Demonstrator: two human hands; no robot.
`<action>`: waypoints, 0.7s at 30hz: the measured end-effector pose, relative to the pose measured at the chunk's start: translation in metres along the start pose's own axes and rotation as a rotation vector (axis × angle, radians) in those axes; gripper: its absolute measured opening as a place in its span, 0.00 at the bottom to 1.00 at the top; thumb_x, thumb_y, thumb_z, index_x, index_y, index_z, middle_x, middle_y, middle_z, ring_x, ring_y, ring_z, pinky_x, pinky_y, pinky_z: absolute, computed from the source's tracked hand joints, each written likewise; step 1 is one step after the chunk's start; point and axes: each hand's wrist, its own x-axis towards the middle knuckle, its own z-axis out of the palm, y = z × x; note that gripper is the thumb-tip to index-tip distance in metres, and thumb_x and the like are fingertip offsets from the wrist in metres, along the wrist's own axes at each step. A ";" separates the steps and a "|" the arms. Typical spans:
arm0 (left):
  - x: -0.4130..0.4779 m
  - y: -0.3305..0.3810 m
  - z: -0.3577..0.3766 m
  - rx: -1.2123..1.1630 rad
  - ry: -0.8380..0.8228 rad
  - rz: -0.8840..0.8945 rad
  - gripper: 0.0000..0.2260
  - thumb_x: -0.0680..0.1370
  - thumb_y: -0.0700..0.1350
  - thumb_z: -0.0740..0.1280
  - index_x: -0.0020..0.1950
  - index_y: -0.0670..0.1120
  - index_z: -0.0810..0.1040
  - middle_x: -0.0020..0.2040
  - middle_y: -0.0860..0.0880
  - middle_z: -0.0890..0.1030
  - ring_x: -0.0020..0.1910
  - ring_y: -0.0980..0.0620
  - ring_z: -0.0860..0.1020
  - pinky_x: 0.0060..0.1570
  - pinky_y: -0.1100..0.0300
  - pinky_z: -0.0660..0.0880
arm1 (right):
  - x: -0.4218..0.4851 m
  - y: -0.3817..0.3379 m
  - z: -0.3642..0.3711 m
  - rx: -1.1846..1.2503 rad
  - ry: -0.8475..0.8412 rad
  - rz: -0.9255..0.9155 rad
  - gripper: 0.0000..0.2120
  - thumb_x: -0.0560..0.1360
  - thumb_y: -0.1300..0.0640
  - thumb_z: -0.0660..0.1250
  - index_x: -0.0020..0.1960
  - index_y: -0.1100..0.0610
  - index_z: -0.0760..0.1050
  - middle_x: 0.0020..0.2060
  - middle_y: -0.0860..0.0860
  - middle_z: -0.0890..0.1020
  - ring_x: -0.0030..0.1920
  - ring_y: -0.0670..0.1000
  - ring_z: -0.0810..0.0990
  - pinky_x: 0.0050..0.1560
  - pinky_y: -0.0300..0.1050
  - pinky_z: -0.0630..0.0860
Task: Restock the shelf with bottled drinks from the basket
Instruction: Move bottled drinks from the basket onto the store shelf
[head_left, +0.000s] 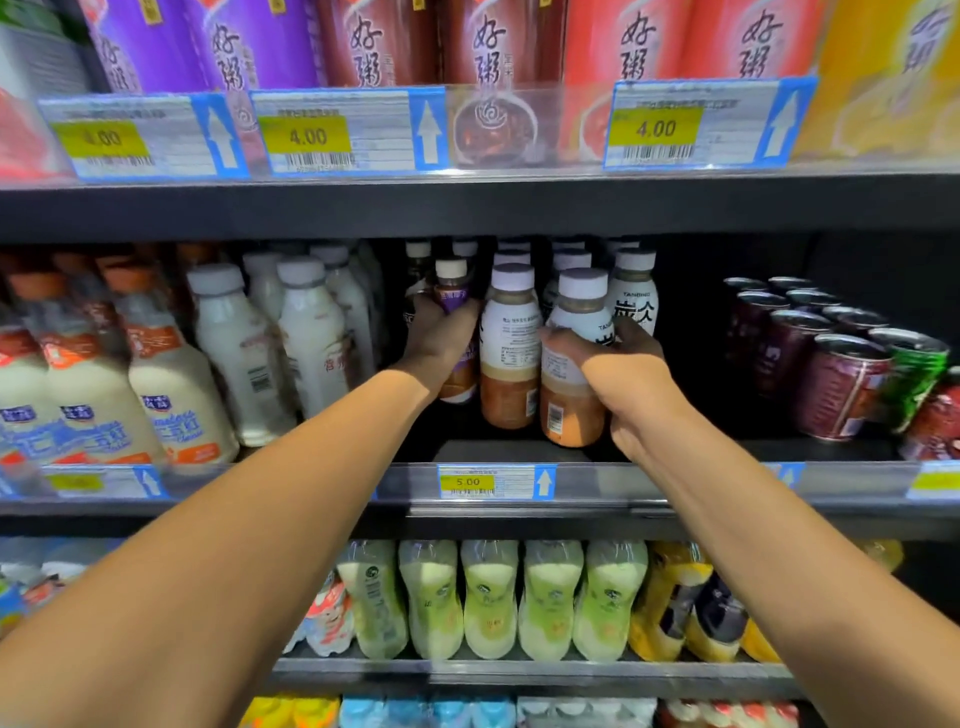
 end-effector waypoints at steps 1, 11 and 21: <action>0.001 -0.001 0.000 0.003 -0.012 -0.006 0.37 0.66 0.59 0.70 0.71 0.48 0.66 0.61 0.48 0.80 0.58 0.47 0.79 0.64 0.49 0.74 | 0.002 0.002 -0.001 -0.013 0.005 -0.008 0.26 0.65 0.55 0.80 0.61 0.53 0.77 0.48 0.48 0.86 0.48 0.50 0.86 0.48 0.47 0.82; 0.007 -0.003 0.000 0.056 -0.089 0.071 0.20 0.75 0.46 0.68 0.65 0.44 0.71 0.58 0.43 0.80 0.57 0.45 0.78 0.62 0.46 0.74 | 0.024 0.003 -0.004 -0.164 -0.040 -0.027 0.32 0.59 0.49 0.82 0.60 0.55 0.78 0.51 0.52 0.86 0.50 0.53 0.85 0.55 0.53 0.80; 0.012 -0.009 -0.005 0.069 -0.074 0.099 0.15 0.72 0.43 0.70 0.58 0.47 0.78 0.55 0.43 0.83 0.53 0.44 0.81 0.59 0.49 0.77 | 0.036 0.003 -0.005 -0.283 -0.009 -0.085 0.24 0.66 0.53 0.80 0.55 0.52 0.72 0.45 0.46 0.80 0.49 0.52 0.81 0.54 0.49 0.78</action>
